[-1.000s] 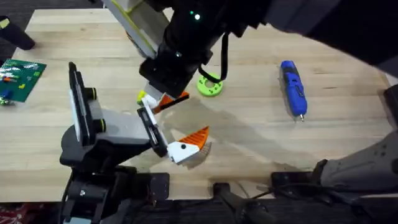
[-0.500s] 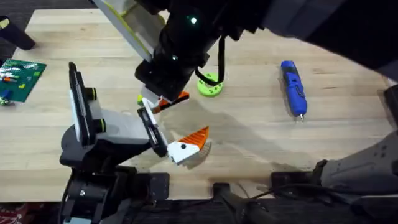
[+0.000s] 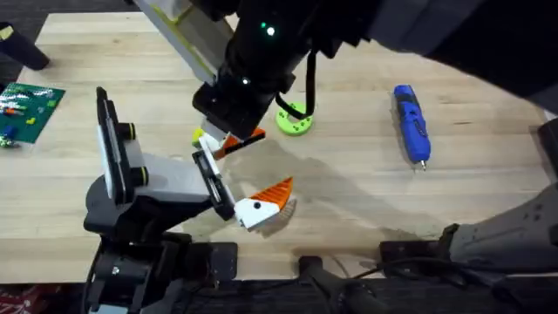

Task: Pick up the gripper from the table and insert it into the empty holder that is missing its gripper. Then pick up a screw, insert it into the mounting hole, and use the screwdriver to tighten it. Finally, clean up the table by picking up the vegetable and placing it into the bucket.

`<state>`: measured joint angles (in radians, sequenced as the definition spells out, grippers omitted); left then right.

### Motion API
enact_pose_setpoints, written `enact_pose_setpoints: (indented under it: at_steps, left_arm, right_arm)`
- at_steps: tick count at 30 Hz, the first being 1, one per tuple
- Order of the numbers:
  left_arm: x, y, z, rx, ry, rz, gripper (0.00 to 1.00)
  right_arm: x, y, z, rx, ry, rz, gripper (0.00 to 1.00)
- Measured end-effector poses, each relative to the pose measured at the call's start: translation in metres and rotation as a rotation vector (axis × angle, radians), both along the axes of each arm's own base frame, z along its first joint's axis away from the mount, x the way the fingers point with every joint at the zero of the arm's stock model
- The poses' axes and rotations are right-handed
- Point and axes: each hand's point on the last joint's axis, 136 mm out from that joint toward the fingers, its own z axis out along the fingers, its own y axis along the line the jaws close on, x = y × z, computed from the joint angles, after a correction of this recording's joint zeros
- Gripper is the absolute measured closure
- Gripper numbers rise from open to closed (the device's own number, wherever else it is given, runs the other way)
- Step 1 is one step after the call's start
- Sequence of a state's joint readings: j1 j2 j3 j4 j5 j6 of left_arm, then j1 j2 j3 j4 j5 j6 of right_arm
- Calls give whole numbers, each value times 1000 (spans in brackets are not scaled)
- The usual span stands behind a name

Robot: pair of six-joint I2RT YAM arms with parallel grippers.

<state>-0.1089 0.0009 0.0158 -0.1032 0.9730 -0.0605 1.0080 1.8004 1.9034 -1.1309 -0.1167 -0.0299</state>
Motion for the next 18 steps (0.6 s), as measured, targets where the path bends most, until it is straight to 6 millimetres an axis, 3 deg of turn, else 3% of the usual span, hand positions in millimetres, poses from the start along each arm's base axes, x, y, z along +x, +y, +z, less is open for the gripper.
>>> enact_pose_setpoints:
  at_steps: [18]
  left_arm:
    - [0,0,0,0,0,0,18]
  right_arm:
    - [-3,2,1,11,17,10,990]
